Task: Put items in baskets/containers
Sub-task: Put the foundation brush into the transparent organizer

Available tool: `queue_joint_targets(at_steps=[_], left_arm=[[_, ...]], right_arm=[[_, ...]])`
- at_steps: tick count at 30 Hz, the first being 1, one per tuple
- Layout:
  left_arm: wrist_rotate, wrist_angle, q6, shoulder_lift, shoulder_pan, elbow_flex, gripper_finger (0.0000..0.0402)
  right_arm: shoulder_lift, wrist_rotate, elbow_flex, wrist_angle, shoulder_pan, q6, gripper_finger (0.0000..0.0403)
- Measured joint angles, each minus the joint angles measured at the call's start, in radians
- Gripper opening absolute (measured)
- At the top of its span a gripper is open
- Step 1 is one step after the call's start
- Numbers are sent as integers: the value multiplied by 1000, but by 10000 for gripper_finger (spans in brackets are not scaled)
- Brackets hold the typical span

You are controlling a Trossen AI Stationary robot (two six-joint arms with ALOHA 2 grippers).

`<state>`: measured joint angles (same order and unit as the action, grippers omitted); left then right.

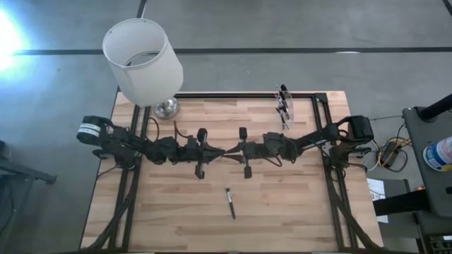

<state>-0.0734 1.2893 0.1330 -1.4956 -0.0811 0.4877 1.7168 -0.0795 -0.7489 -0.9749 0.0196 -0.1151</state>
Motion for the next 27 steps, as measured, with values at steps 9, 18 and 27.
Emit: queue_joint_targets(at_steps=[9,18,27], left_arm=[[-4,2,-2,0,1,0,0],[-4,-8,-5,0,0,0,1],[-34,-25,-31,0,0,0,0]], right_arm=[[0,1,-15,3,2,13,11],[0,3,-17,-5,2,33,6],[0,1,-17,-2,2,36,8]])
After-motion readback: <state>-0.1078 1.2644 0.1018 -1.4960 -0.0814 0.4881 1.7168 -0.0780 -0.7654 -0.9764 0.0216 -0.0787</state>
